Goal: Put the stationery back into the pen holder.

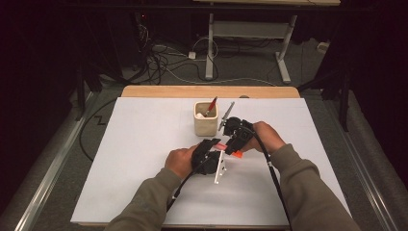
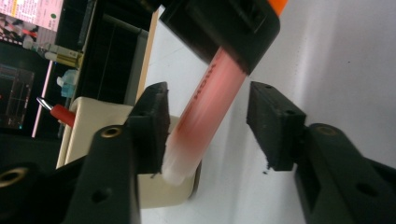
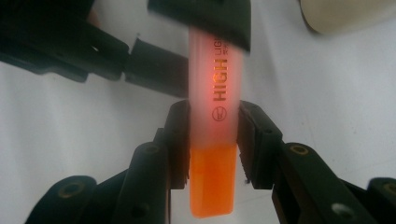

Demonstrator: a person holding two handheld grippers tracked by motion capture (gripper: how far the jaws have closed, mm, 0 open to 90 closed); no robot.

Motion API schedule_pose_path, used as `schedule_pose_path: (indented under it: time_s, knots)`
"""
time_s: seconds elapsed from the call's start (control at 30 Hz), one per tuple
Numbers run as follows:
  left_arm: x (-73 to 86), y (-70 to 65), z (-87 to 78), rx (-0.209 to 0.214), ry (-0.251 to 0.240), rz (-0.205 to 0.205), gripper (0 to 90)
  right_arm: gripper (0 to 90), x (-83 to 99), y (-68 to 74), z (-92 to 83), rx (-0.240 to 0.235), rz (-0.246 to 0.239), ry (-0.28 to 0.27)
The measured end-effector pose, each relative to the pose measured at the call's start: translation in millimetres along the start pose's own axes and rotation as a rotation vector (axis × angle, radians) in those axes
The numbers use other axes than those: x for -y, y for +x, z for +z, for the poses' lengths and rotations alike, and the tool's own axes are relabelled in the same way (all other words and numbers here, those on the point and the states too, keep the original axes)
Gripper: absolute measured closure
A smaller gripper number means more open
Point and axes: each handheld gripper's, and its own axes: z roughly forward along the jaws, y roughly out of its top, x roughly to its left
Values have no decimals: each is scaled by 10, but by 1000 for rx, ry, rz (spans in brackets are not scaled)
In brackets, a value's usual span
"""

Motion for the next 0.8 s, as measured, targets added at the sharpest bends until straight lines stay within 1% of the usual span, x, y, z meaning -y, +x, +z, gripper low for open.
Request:
schedule_pose_path:
  time_s: [0.03, 0.1, 0.13, 0.17, 0.2, 0.23, 0.3, 0.33, 0.37, 0.4, 0.43, 0.47, 0.5, 0.53, 0.6, 0.63, 0.67, 0.7, 0.73, 0.77, 0.8]
  knots:
    - [-2, -7, 6, 5, 15, 26, 534, 670, -13, 7, 4, -6, -5, 6]
    - [-7, -48, 24, -15, 32, 56, 553, 670, -33, 19, 16, -7, -11, 12]
    - [-12, -59, 30, -18, 35, 65, 567, 670, -38, 24, 25, -8, -10, 10]
    - [-14, -76, 46, -32, 23, 57, 586, 670, -44, 25, 32, -14, -9, 15]
    - [-16, -86, 54, -41, 20, 59, 617, 670, -48, 31, 42, -18, -6, 11]
    - [-26, -72, 37, -39, 61, 113, 634, 670, -53, 36, 49, -20, -4, 10]
    - [-29, -97, 49, -59, 72, 137, 656, 670, -64, 39, 55, -16, -11, 13]
    - [-29, -111, 51, -64, 78, 145, 662, 669, -66, 39, 58, -15, -8, 11]
    - [-29, -127, 53, -75, 84, 165, 672, 669, -66, 35, 60, -21, -6, 15]
    - [-29, -146, 60, -87, 95, 180, 687, 668, -61, 34, 69, -25, -3, 6]
    - [-25, -160, 66, -90, 97, 189, 709, 667, -63, 33, 70, -23, -3, 6]
    - [-21, -165, 68, -89, 95, 188, 723, 666, -65, 34, 71, -24, -4, 7]
    - [-21, -168, 70, -76, 104, 200, 734, 665, -70, 40, 64, -19, -4, 16]
    - [-15, -173, 74, -86, 102, 199, 743, 665, -72, 42, 58, -18, -5, 8]
    - [-15, -167, 67, -89, 100, 191, 744, 665, -73, 48, 42, -16, 3, 3]
    - [-18, -164, 65, -93, 106, 198, 745, 664, -71, 46, 44, -19, -1, -8]
    - [-14, -162, 67, -101, 102, 204, 745, 665, -76, 45, 31, -13, -2, 1]
    - [-12, -157, 65, -103, 100, 201, 746, 664, -79, 47, 26, -11, -3, -1]
    - [-10, -151, 60, -107, 104, 205, 746, 665, -81, 57, 17, -5, 3, -4]
    - [-7, -142, 54, -109, 104, 207, 746, 664, -84, 55, 8, -3, -2, -8]
    - [2, -134, 53, -112, 95, 191, 746, 664, -84, 56, 0, -3, 0, -17]
